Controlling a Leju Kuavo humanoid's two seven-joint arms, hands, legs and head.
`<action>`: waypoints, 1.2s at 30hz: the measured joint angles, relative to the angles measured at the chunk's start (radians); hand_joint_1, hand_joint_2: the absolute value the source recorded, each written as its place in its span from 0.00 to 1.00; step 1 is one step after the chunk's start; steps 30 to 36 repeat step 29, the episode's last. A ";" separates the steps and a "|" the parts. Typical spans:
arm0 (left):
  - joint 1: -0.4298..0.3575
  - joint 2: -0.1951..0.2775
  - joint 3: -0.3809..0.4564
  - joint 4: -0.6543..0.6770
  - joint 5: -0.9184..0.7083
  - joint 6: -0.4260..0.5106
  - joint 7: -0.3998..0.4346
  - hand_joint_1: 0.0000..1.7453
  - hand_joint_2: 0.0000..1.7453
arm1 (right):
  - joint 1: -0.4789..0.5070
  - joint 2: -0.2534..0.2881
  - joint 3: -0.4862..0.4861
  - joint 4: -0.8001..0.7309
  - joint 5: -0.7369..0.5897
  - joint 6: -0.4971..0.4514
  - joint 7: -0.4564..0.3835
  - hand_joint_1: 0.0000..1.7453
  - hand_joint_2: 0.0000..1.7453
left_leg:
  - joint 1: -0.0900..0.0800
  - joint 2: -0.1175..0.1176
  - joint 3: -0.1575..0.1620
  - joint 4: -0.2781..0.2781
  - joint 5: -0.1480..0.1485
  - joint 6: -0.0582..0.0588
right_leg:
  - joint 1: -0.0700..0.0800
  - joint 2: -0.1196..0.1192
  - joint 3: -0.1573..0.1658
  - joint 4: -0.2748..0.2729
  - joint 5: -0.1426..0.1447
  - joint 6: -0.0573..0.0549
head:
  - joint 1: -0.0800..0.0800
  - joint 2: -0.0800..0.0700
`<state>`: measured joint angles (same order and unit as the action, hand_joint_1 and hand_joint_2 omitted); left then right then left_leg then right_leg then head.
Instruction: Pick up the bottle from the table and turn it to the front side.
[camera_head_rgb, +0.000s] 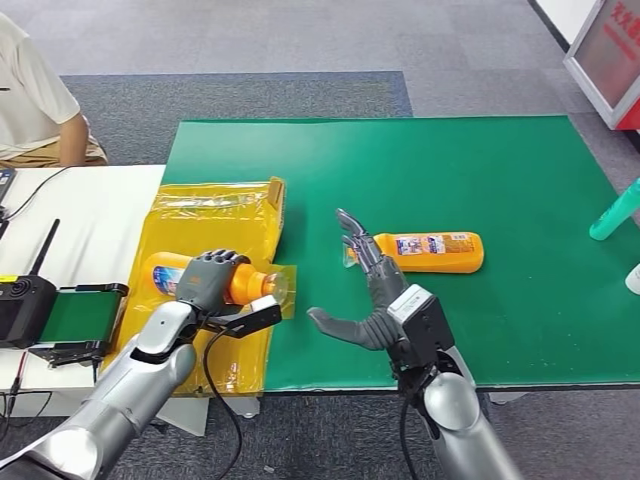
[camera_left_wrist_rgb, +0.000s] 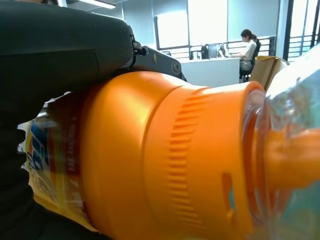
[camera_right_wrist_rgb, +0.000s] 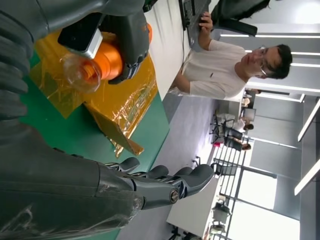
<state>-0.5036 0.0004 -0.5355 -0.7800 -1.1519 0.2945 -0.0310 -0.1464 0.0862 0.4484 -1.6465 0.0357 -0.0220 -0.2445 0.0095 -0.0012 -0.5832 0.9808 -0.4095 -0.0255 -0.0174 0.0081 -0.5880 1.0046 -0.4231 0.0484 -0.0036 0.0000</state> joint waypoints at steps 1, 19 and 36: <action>-0.002 0.000 -0.001 0.006 0.001 0.001 0.000 0.00 1.00 | 0.002 0.000 0.003 -0.002 0.000 0.001 0.000 0.00 1.00 | 0.000 0.000 0.000 0.000 0.000 0.000 | 0.000 0.000 0.000 0.000 0.000 0.000 | 0.000 0.000; -0.008 -0.001 -0.001 0.076 0.056 -0.003 -0.032 0.00 1.00 | 0.003 0.000 0.032 -0.019 -0.028 0.018 -0.012 0.00 1.00 | 0.000 0.000 0.000 0.000 0.001 0.000 | 0.000 0.000 0.000 0.000 0.001 0.000 | 0.000 0.000; -0.008 -0.002 0.000 0.077 0.089 0.067 -0.072 0.00 1.00 | -0.004 0.000 0.043 -0.016 -0.030 0.019 -0.014 0.00 1.00 | 0.000 0.000 0.000 0.000 0.001 0.000 | 0.000 0.000 0.000 0.000 0.001 0.000 | 0.000 0.000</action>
